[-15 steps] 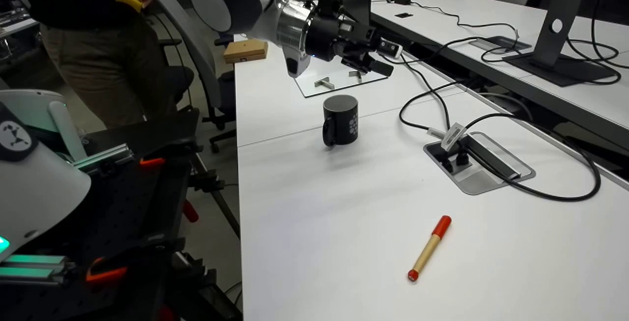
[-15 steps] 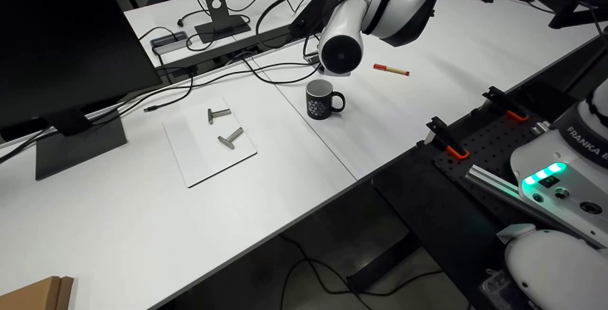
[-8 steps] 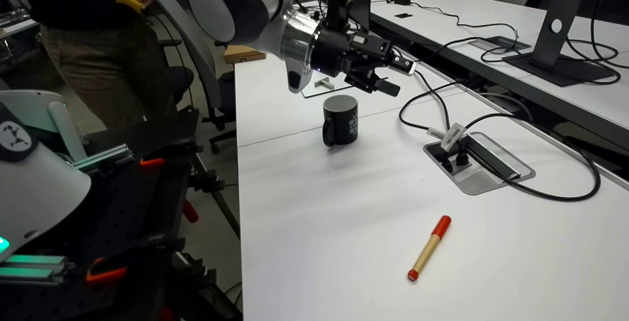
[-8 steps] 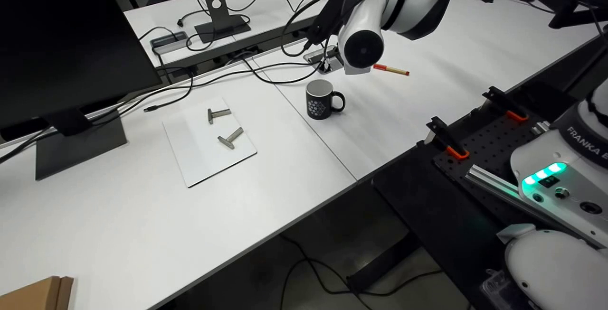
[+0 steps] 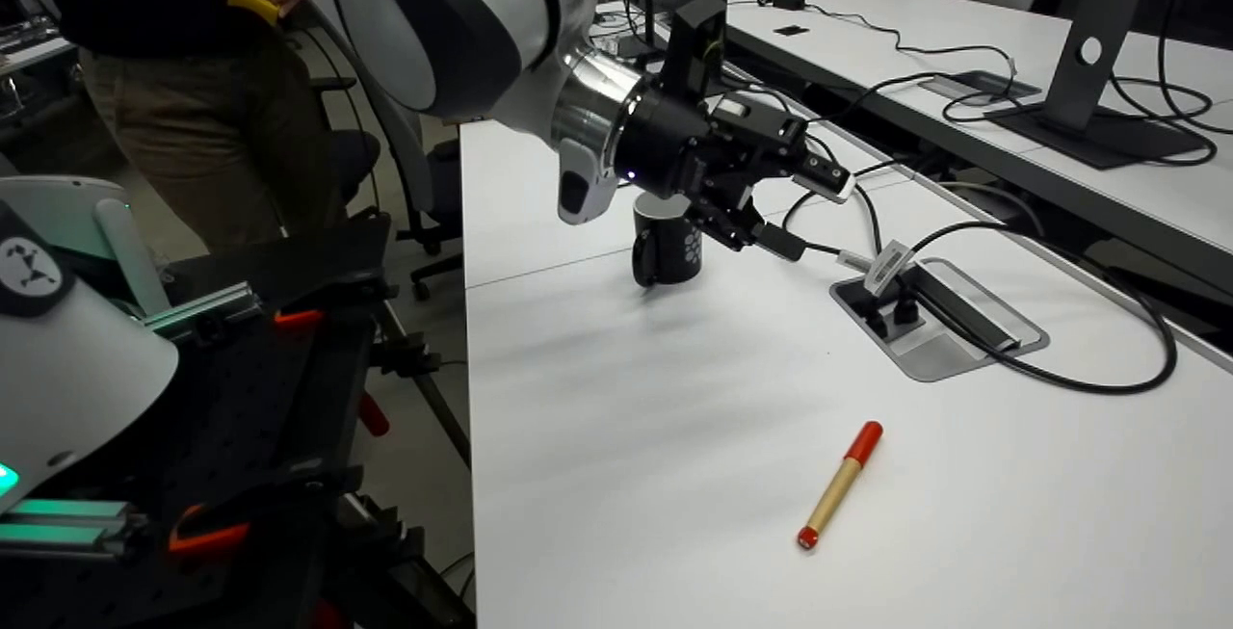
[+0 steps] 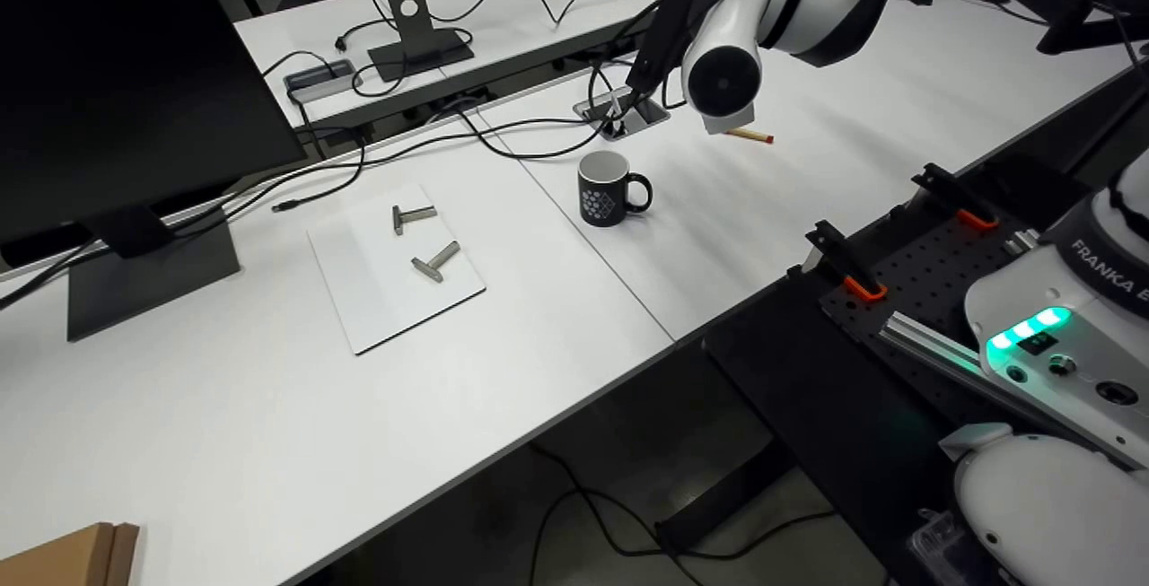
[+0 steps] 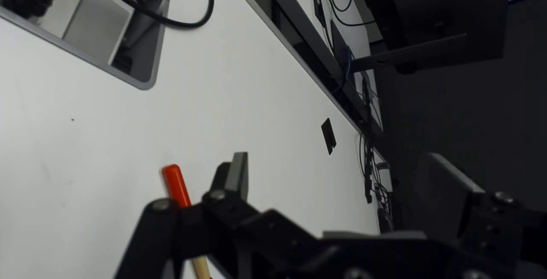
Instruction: Put the pen inside the mug cup
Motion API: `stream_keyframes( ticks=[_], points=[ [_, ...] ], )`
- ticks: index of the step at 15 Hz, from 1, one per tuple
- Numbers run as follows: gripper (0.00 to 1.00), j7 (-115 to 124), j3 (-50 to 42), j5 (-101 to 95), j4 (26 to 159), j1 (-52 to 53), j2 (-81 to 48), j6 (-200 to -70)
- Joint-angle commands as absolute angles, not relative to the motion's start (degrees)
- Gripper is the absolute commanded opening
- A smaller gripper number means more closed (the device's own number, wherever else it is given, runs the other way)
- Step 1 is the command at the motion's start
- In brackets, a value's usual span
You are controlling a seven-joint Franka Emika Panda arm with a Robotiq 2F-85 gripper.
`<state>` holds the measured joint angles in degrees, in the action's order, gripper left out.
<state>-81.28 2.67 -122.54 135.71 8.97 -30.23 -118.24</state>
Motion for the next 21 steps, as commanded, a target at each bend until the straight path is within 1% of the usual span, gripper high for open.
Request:
stream_keyframes(
  ticks=[1, 4, 10, 14, 17, 19, 20, 21],
  points=[
    [1.0, -81.97, 3.29, -122.51, 135.85, 8.28, -30.23, -117.76],
    [1.0, -83.18, 3.25, -123.3, 135.97, 7.91, -29.69, -119.26],
    [1.0, -82.11, 0.71, -140.31, 135.3, 0.8, -27.03, -144.78],
    [1.0, -86.6, -2.96, -139.72, 132.87, -1.49, -27.58, -157.29],
    [1.0, -93.1, -6.28, -135.29, 131.91, -0.15, -28.3, -160.91],
    [1.0, -99.1, -8.67, -128.7, 132.19, 1.74, -28.43, -159.62],
    [1.0, -94.1, -5.76, -133.3, 132.93, -0.93, -27.92, -158.7],
    [1.0, -96.49, -6.19, -131.18, 132.93, -0.79, -27.98, -158.59]
  ],
)
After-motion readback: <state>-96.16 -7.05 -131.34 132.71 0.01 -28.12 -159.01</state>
